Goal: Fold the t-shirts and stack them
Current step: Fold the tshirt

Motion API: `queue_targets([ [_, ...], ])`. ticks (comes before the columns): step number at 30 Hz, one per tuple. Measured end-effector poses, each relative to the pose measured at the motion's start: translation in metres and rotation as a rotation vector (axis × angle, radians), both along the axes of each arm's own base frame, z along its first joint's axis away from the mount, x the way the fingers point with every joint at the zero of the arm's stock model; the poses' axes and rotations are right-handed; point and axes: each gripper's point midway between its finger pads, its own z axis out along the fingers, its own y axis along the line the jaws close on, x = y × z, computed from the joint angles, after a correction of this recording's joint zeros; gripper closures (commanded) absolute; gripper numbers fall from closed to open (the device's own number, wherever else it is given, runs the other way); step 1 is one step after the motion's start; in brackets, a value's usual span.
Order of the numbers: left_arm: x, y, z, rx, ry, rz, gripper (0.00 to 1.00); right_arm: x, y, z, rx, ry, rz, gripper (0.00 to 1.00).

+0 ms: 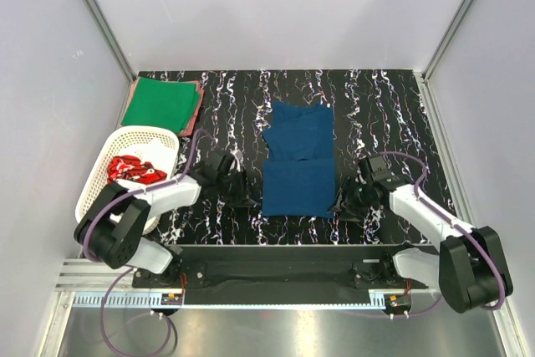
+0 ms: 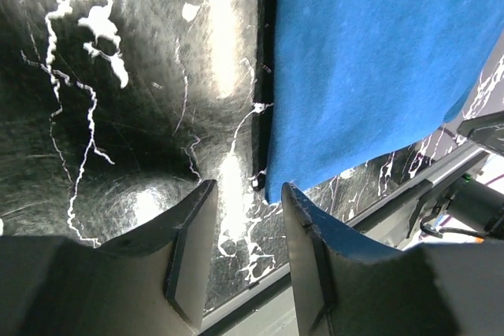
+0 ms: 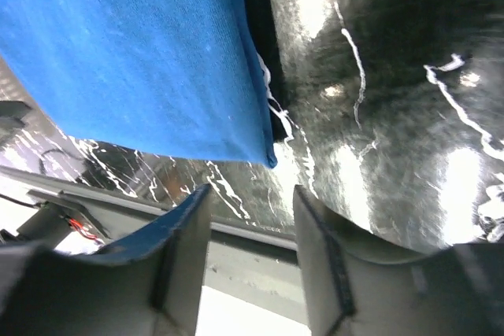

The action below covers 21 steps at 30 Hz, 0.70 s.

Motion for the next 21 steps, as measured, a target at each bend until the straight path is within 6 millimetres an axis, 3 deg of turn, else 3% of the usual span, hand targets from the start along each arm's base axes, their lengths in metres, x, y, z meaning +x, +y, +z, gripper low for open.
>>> queue_targets([
  [4, 0.029, -0.005, 0.016, 0.017, -0.048, -0.001, 0.55, 0.019, -0.003, 0.015, -0.05, -0.026, 0.008, 0.47],
  [8, 0.084, -0.005, 0.036, -0.003, -0.135, 0.04, 0.53, 0.073, 0.001, 0.039, -0.071, -0.124, 0.04, 0.45],
  [11, 0.109, 0.003, 0.033, -0.021, -0.156, 0.072, 0.52, 0.113, -0.004, 0.042, -0.058, -0.187, 0.036, 0.45],
  [14, 0.118, 0.006, 0.014, -0.032, -0.121, 0.078, 0.52, 0.129, -0.014, 0.031, -0.058, -0.18, 0.03, 0.45],
  [17, 0.117, -0.004, -0.002, -0.066, -0.08, 0.038, 0.52, 0.137, -0.015, 0.02, -0.041, -0.161, 0.047, 0.44],
  [21, 0.128, -0.017, 0.006, -0.117, -0.121, -0.007, 0.51, 0.14, -0.011, 0.018, -0.019, -0.164, 0.071, 0.44],
])
